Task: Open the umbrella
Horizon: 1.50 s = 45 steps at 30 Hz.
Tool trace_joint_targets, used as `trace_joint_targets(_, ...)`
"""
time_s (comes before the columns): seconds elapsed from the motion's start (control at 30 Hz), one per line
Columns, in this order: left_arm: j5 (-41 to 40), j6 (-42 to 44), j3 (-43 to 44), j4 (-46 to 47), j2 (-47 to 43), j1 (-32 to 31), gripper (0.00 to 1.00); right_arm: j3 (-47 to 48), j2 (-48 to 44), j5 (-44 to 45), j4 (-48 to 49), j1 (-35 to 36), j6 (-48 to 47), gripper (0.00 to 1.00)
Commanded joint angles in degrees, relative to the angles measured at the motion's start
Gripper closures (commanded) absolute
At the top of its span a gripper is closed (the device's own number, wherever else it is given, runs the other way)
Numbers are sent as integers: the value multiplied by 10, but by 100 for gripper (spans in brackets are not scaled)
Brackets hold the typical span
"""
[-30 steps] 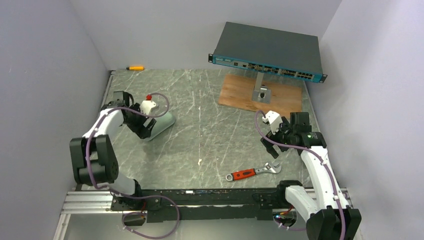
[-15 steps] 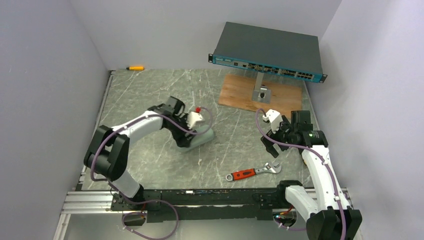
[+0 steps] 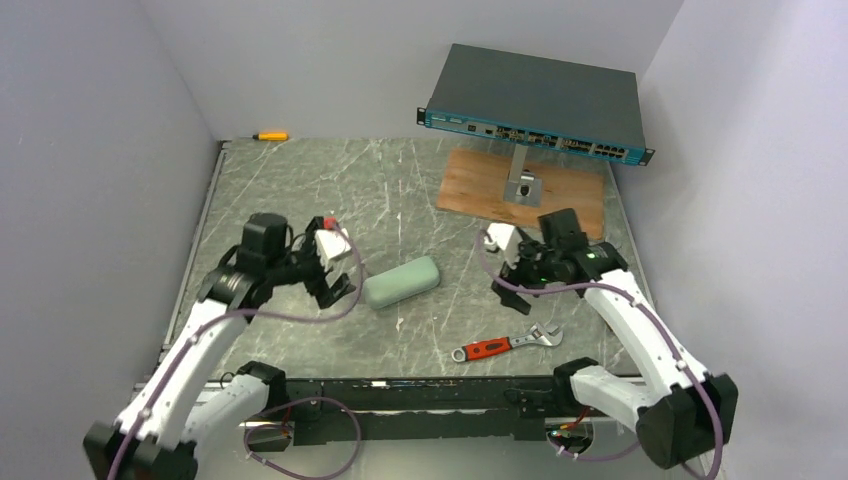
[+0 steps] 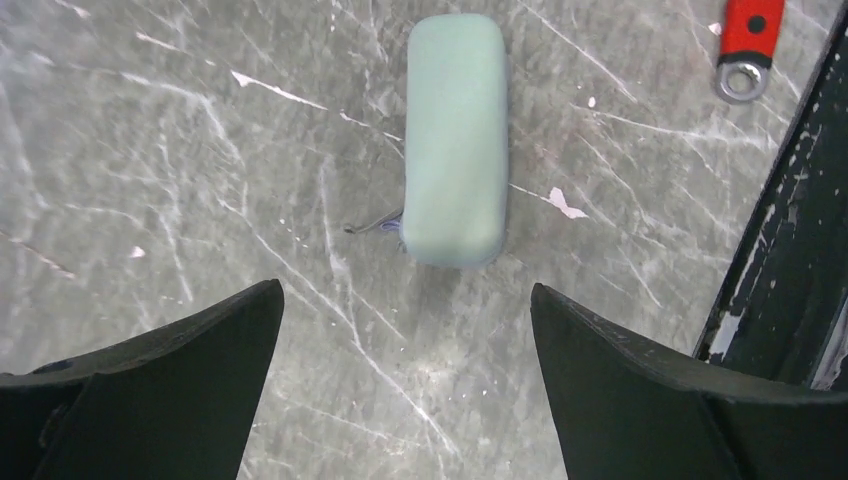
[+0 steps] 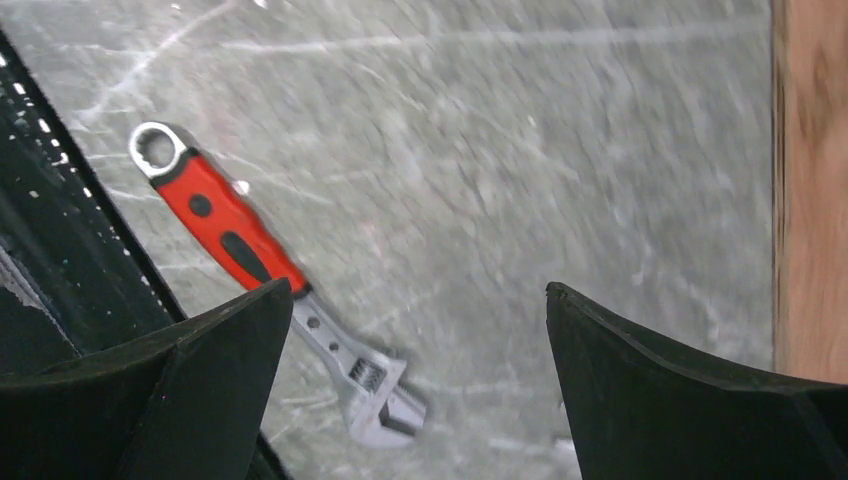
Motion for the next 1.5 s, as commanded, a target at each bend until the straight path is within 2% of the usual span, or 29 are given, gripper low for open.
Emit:
trace_joint_targets(0.0, 3, 98, -47, -51, -96, 5, 0, 42, 56, -21, 87, 91, -33, 0)
trace_joint_targets(0.13, 32, 70, -43, -88, -133, 37, 0, 91, 159, -32, 138, 169, -54, 0)
trace_joint_targets(0.27, -5, -24, -75, -40, -183, 68, 0, 169, 271, -44, 167, 233, -59, 0)
trace_joint_targets(0.33, -53, -77, -107, 4, -222, 85, 0, 219, 328, -48, 175, 251, -62, 0)
trace_joint_targets(0.5, -27, -109, -116, 10, -260, 137, 0, 318, 445, -63, 152, 272, -80, 0)
trace_joint_targets(0.63, -3, -26, -111, -23, -245, 145, 0, 327, 492, -96, 132, 281, -102, 0)
trace_joint_targets(0.77, -30, 55, -125, -32, -249, 147, 1, 324, 530, -105, 123, 283, -126, 1)
trace_joint_targets(0.87, 6, 137, -132, -54, -255, 147, 2, 314, 547, -102, 105, 283, -151, 9)
trace_joint_targets(1.0, 64, 255, -138, -120, -230, 147, 7, 235, 502, -77, 140, 281, -178, 28)
trace_joint_targets(1.13, 149, 366, -147, -139, -202, 139, 12, 121, 421, -59, 213, 274, -214, 33)
trace_joint_targets(1.27, 141, 434, -171, -78, -165, 70, 23, 17, 354, -50, 266, 270, -278, 38)
trace_joint_targets(1.47, 114, 514, -176, -17, -47, -64, 44, -97, 273, -21, 382, 271, -344, 48)
